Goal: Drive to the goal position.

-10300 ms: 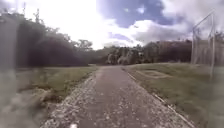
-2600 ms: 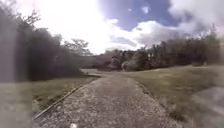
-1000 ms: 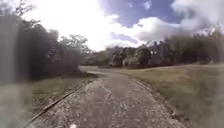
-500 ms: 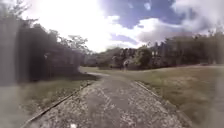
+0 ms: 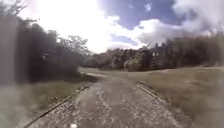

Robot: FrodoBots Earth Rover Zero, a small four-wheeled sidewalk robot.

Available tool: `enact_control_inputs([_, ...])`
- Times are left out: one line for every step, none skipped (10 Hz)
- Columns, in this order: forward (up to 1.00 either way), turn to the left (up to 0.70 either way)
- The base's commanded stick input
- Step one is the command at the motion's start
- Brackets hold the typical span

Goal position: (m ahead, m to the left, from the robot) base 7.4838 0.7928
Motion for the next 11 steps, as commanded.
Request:
enact_control_inputs([0.70,0.01])
enact_control_inputs([0.70,0.01])
enact_control_inputs([0.70,0.01])
enact_control_inputs([0.70,0.01])
enact_control_inputs([0.70,0.01])
enact_control_inputs([0.70,0.01])
enact_control_inputs([0.70,0.01])
enact_control_inputs([0.70,0.01])
enact_control_inputs([0.70,0.01])
enact_control_inputs([0.70,0.01])
enact_control_inputs([0.70,0.01])
